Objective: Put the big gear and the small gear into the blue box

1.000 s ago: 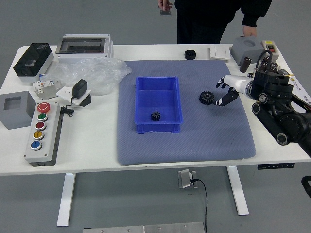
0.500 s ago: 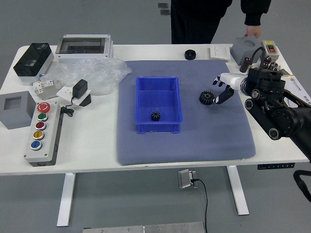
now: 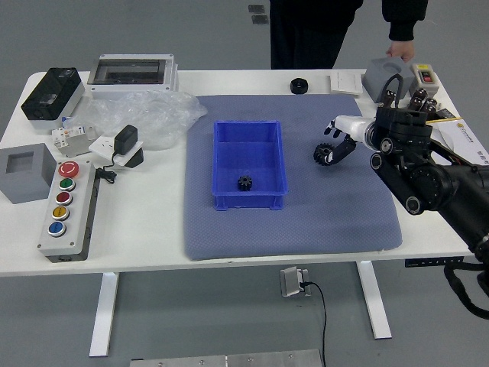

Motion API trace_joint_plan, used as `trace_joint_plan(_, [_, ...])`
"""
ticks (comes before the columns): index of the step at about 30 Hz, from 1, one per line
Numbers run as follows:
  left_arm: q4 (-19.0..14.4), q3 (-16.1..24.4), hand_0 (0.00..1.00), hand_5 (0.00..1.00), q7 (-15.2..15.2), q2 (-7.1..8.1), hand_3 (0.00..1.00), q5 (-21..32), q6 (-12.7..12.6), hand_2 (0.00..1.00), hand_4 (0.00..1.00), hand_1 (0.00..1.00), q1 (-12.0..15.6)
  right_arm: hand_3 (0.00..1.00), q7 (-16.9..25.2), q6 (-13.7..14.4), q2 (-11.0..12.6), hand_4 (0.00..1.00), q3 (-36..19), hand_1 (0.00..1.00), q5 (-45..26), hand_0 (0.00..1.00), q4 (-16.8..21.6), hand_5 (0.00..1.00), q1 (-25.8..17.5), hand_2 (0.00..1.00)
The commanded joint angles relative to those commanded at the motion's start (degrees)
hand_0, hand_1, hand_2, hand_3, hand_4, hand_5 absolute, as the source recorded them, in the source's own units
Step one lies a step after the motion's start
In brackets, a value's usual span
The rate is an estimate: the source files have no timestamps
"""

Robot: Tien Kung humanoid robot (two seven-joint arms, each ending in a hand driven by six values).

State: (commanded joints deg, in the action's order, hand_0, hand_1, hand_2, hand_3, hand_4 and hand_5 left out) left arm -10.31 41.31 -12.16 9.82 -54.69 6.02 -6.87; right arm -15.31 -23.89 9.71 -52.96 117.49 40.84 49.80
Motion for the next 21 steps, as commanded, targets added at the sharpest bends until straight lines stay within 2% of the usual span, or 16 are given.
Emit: trace_joint_plan(21, [0.0, 0.07, 0.822, 0.121, -0.08, -0.35, 0.807, -0.34, 0.07, 0.826, 0.534, 0.828, -0.37, 0.862, 0.53, 0.69, -3.25, 0.731, 0.18, 0.697, 1.04, 0.716, -6.44, 0.274, 1.83, 0.799])
